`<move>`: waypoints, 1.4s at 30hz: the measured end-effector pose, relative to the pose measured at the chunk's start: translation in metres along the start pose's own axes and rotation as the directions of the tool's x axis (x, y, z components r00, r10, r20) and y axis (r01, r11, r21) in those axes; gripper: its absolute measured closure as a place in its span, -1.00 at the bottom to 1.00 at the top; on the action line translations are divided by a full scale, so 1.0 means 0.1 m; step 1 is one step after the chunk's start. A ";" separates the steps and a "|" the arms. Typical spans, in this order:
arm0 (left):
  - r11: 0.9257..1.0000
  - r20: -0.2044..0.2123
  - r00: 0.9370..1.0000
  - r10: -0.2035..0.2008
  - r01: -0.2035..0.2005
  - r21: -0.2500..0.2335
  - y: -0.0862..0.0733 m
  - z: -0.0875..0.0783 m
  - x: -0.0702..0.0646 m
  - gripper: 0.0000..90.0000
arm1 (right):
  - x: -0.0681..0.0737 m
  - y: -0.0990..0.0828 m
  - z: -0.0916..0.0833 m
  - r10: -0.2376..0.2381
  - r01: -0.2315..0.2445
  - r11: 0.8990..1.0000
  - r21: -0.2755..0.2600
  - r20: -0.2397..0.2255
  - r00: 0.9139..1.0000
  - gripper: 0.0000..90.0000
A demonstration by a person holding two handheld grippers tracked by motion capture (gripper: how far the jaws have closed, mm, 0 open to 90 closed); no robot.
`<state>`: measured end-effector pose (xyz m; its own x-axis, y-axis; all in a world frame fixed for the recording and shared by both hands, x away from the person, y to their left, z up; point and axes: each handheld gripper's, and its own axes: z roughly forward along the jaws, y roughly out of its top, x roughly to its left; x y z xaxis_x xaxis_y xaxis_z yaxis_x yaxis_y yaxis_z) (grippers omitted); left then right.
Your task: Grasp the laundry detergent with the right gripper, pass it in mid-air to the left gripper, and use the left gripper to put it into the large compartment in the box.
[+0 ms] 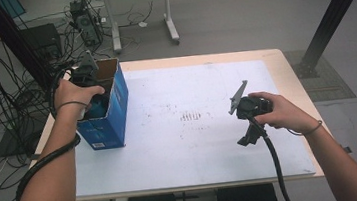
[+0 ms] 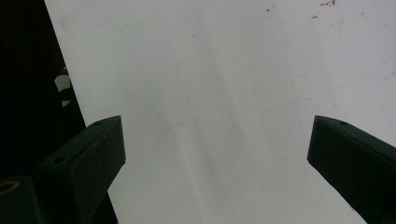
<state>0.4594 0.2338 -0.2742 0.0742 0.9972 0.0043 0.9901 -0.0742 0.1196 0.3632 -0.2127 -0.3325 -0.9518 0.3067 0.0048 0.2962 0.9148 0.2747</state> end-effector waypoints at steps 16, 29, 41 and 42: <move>1.000 0.009 1.000 -0.007 0.007 -0.002 0.00 0.00 0.02 -0.16 | -0.01 0.01 0.00 0.000 0.000 1.000 0.001 0.000 1.000 -0.91; 1.000 0.008 1.000 -0.007 0.007 -0.002 0.00 0.00 0.02 -0.16 | -0.01 0.02 -0.01 -0.006 0.006 1.000 0.001 0.001 1.000 -0.91; 1.000 0.009 1.000 -0.008 0.008 0.001 0.00 0.00 0.02 -0.16 | -0.01 0.02 0.00 -0.005 0.005 1.000 0.002 0.000 1.000 -0.91; 1.000 0.008 1.000 -0.008 0.008 0.001 0.00 0.00 0.02 -0.17 | -0.01 0.02 0.00 -0.006 0.006 1.000 0.002 0.000 1.000 -0.91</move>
<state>0.4597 0.2354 -0.2745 0.0675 0.9977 -0.0047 0.9907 -0.0665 0.1189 0.3651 -0.2112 -0.3319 -0.9536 0.3011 0.0027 0.2904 0.9171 0.2732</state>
